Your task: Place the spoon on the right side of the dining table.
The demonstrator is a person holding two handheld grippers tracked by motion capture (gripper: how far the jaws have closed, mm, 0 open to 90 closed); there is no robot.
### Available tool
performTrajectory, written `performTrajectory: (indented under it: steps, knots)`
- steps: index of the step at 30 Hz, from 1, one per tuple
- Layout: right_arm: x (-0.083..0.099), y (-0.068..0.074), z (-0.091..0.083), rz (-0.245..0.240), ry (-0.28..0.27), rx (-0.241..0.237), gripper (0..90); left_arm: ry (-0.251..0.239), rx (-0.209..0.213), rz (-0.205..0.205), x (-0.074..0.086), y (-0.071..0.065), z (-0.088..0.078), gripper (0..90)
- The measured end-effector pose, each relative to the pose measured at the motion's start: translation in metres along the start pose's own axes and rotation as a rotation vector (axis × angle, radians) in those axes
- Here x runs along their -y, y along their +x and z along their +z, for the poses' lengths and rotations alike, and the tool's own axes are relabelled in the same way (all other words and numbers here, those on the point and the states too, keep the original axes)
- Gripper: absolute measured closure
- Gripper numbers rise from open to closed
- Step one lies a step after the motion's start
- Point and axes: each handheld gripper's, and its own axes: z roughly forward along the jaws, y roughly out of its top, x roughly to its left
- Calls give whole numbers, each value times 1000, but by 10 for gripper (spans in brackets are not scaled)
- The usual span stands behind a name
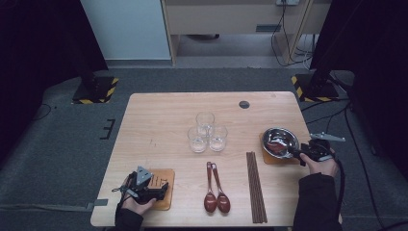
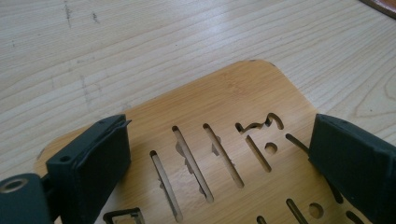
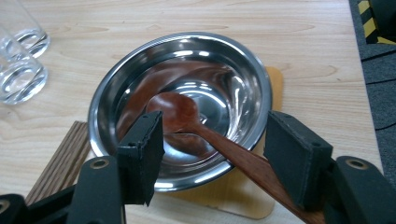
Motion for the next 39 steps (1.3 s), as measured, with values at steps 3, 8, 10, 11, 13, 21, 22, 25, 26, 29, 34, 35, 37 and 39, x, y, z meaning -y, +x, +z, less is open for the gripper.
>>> performTrajectory:
  steps: [3,8,10,11,13,21,22,25,26,29,34,35,37,39]
  knots:
    - [1,3,-2,-14,5,4,378,0,0,0,0,0,0,46]
    - [4,4,-6,-16,5,-5,379,0,0,0,0,0,0,46]
    - [5,5,-8,-23,6,-10,380,0,0,0,0,0,0,46]
    - [5,5,-8,-22,7,-11,380,0,0,0,0,0,0,46]
    - [6,6,-9,-30,11,-16,382,0,0,0,0,0,0,46]
    - [9,10,-13,-39,23,-35,382,0,0,0,0,0,0,46]
    - [10,10,-13,-43,23,-37,382,0,0,0,0,0,0,46]
    - [10,11,-15,-42,25,-44,382,0,0,0,0,0,0,46]
    - [10,11,-16,-50,24,-45,382,0,0,0,0,0,0,46]
    - [11,12,-17,-45,25,-48,384,0,0,0,0,0,0,46]
    - [12,14,-18,-52,27,-58,384,0,0,0,0,0,0,46]
    - [12,14,-18,-45,29,-60,384,0,0,0,0,0,0,46]
    - [12,14,-18,-52,27,-64,384,0,0,0,0,0,0,46]
    - [13,15,-19,-45,31,-68,382,0,0,0,0,0,0,46]
